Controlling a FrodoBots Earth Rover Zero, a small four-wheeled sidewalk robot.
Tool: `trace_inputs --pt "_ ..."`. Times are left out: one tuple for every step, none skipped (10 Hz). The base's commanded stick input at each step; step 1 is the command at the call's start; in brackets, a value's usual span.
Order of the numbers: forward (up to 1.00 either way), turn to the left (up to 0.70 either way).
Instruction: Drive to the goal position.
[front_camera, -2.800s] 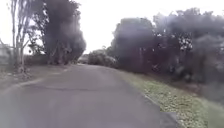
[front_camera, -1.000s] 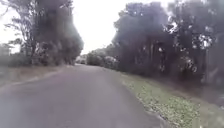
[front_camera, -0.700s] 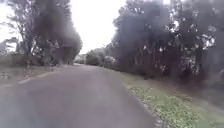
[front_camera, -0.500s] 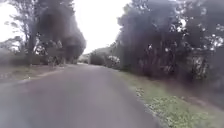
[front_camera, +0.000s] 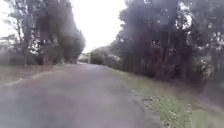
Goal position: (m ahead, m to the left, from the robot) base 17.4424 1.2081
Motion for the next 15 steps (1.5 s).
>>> trace_inputs --pt "1.0 0.08" --pt "1.0 0.06" --pt "1.0 0.07" --pt "1.0 0.4" --pt "1.0 0.4" --pt "1.0 0.4" --pt "1.0 0.4" --pt "1.0 0.4" --pt "1.0 0.4" --pt "1.0 0.4" --pt "1.0 0.09" --pt "1.0 0.0" --pt "1.0 0.0" --pt "1.0 0.0" --pt "1.0 0.0"
